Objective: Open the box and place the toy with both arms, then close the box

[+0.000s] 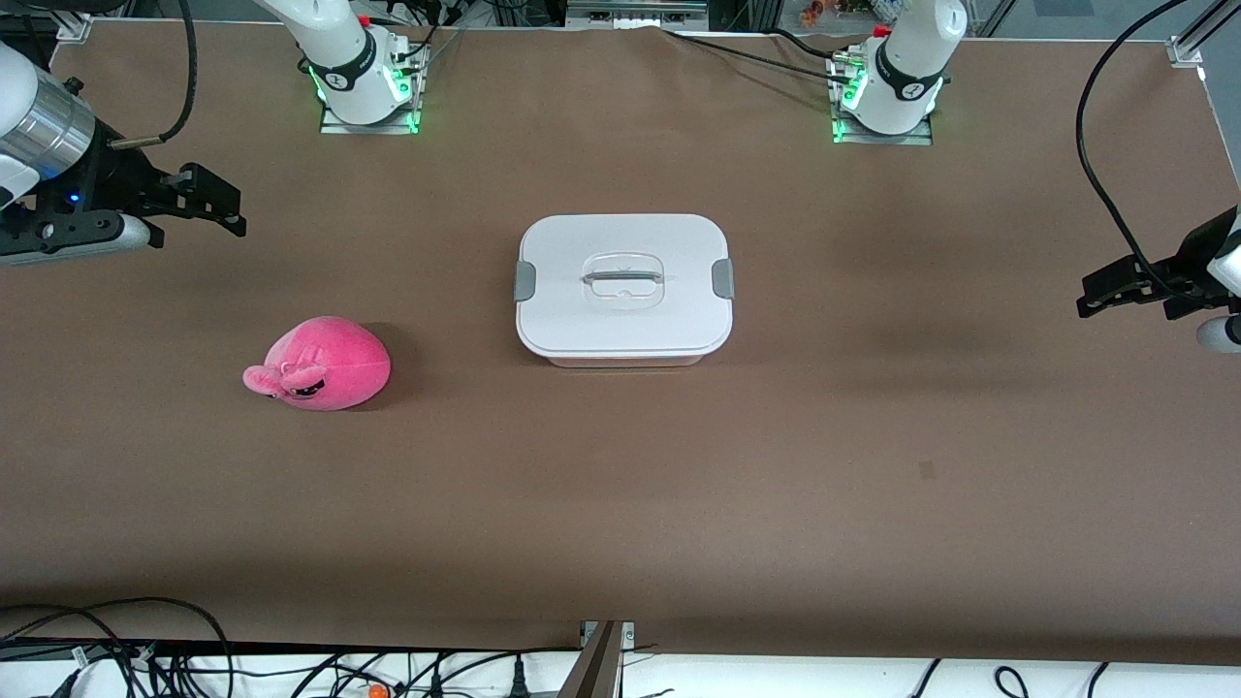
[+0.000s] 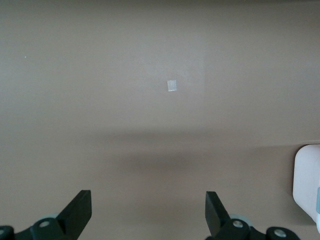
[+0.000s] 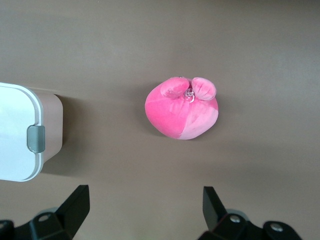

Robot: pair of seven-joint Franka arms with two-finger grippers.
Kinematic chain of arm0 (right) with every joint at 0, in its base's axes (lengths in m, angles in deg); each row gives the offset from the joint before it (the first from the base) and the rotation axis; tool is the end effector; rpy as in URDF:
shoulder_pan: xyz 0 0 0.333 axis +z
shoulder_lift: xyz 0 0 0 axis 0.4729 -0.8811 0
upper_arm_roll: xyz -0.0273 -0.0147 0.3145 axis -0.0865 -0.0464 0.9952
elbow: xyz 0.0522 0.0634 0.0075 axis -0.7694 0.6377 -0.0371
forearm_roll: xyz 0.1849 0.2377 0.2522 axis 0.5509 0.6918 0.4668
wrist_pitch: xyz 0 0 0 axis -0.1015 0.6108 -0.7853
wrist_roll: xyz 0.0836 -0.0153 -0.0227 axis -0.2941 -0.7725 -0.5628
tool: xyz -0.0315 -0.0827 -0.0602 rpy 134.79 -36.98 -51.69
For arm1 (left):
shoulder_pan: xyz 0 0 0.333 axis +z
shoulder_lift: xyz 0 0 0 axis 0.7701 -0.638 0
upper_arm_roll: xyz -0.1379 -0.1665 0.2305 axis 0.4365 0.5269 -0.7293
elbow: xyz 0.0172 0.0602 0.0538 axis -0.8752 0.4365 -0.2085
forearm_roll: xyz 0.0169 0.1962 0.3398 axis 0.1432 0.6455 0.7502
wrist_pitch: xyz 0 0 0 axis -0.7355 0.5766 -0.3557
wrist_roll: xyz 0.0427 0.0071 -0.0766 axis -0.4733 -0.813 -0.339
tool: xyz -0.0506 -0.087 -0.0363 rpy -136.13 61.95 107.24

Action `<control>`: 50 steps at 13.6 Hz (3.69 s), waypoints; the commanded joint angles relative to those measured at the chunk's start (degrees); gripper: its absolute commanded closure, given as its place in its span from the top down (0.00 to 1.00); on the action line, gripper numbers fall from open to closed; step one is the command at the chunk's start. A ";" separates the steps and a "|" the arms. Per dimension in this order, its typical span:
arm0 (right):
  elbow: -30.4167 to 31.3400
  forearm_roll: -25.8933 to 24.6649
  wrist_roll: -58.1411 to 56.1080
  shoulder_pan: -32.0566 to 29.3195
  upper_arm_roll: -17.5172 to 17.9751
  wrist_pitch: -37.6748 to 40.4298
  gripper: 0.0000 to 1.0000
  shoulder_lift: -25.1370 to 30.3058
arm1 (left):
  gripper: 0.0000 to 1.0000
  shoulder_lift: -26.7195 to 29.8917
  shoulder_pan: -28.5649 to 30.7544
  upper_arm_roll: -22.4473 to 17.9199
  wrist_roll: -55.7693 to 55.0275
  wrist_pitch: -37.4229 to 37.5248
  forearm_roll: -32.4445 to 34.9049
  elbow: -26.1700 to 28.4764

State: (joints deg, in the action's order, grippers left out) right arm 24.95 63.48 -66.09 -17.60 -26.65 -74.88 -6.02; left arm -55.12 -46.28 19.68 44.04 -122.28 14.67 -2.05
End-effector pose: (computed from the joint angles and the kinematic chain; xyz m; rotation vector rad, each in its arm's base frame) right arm 0.5536 0.0661 0.6038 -3.0799 -0.1958 0.0413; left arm 0.6171 0.0261 0.5878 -3.1404 -0.0169 0.0391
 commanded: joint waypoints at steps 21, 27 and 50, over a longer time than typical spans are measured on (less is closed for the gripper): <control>0.76 0.86 -0.30 0.10 0.48 -1.42 1.00 0.21 | 1.00 -1.32 -9.76 0.53 -0.05 4.10 0.81 -0.71; 0.93 0.86 -0.03 0.54 0.57 -1.77 1.00 0.21 | 1.00 -3.87 -24.10 0.53 0.21 3.85 0.81 -1.24; 0.93 -0.02 -0.47 0.80 0.39 -1.51 1.00 -0.93 | 1.00 -17.67 -49.69 0.53 34.22 -20.94 4.42 3.68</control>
State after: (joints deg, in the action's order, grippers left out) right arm 25.36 63.63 -66.08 -17.06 -26.00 -76.20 -7.52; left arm -73.46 -95.63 20.54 76.80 -141.94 18.15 -0.07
